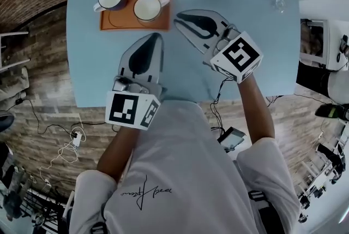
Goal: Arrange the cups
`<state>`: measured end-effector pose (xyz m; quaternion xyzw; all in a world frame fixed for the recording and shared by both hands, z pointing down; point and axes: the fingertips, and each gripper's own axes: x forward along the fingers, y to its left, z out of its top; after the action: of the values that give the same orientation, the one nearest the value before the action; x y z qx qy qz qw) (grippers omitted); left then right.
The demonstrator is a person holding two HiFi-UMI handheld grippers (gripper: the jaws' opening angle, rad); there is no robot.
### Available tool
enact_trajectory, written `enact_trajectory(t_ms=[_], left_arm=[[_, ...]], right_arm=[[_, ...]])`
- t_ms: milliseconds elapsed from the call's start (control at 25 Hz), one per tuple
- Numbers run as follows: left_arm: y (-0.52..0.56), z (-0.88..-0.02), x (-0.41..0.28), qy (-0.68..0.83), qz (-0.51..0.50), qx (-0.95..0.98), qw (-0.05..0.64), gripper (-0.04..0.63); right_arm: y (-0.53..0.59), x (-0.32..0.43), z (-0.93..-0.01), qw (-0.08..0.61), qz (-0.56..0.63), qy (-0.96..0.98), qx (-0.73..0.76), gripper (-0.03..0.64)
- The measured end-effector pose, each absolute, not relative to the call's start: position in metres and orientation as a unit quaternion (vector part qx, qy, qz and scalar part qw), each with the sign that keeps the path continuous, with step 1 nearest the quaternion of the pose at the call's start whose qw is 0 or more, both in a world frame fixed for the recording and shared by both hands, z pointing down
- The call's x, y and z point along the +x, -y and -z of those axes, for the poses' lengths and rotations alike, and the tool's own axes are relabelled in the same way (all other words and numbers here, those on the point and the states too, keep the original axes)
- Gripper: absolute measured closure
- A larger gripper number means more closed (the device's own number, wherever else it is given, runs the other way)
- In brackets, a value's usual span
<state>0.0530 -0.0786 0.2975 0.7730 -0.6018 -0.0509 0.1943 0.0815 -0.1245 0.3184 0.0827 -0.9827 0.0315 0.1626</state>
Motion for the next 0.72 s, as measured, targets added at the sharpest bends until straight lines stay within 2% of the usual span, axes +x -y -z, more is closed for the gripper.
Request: enact_trajectory(t_ms=[400,520,720], left_arm=[[0.081,-0.297,0.055,0.595,0.05,0.776,0.202,0.586],[0.083,-0.301,0.055,0.594,0.048,0.777,0.206,0.586],[0.085,-0.307,0.053,0.59,0.046,0.777,0.214,0.586]], right_arm=[[0.133,0.082,-0.333,0.182,-0.032,0.981,0.065,0.589],[0.136,0.081,-0.341,0.191,-0.037,0.979,0.055,0.524],[0.145,0.078,-0.355,0.209,-0.024,0.977,0.042,0.511]])
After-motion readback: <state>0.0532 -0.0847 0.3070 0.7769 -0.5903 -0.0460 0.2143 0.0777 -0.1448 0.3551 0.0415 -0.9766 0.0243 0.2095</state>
